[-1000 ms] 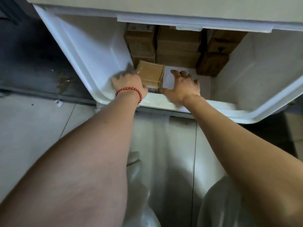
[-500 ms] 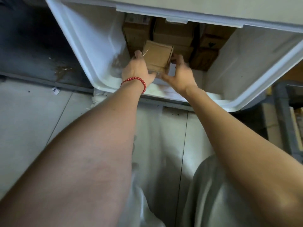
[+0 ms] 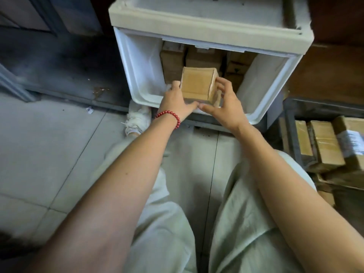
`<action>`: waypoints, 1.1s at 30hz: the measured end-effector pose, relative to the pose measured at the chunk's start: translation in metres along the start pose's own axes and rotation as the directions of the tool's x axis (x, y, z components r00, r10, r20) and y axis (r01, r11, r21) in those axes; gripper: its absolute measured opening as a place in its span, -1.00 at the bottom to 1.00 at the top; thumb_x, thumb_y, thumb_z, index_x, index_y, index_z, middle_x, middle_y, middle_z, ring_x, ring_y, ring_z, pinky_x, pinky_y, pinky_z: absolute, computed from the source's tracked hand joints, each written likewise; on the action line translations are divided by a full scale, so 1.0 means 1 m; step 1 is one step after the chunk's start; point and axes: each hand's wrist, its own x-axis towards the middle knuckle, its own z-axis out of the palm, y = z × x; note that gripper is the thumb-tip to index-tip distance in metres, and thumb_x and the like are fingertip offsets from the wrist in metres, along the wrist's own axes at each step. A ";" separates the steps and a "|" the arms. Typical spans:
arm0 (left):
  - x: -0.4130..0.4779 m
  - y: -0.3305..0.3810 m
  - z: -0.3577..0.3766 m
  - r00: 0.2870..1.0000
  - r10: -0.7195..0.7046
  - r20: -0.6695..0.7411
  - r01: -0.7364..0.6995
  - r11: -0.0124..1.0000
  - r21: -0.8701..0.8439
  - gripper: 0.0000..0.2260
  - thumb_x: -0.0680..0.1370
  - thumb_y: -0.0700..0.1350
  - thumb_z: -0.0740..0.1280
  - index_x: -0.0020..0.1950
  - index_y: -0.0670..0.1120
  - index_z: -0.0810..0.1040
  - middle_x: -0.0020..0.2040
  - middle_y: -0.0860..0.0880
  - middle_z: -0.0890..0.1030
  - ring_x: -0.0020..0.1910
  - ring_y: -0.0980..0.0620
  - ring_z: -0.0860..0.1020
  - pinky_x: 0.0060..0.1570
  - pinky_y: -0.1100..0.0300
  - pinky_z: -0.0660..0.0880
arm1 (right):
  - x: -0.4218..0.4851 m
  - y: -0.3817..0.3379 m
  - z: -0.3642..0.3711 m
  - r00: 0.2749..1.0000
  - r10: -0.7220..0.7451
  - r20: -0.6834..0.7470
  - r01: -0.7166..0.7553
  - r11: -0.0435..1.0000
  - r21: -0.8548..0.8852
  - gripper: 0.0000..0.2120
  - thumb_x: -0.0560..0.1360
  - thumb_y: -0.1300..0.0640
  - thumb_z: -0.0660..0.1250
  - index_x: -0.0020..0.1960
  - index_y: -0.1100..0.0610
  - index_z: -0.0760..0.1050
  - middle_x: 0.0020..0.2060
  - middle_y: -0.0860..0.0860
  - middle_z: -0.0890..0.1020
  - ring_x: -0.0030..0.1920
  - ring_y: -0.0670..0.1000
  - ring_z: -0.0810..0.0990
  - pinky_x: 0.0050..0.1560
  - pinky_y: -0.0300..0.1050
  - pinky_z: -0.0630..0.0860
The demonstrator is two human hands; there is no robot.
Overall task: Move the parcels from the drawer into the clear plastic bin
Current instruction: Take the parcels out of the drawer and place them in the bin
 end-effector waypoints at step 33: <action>-0.061 0.026 -0.011 0.980 -0.198 0.007 0.133 0.632 -0.763 -0.71 0.56 0.14 0.26 0.24 0.14 0.33 0.08 -0.05 0.60 -0.01 -0.01 0.61 -0.04 -0.06 0.61 | -0.062 0.000 -0.056 0.940 0.199 0.276 -0.290 0.894 0.343 0.00 0.25 -0.13 0.52 0.53 -0.14 0.02 0.37 -0.10 0.38 0.28 -0.04 0.47 0.22 0.00 0.49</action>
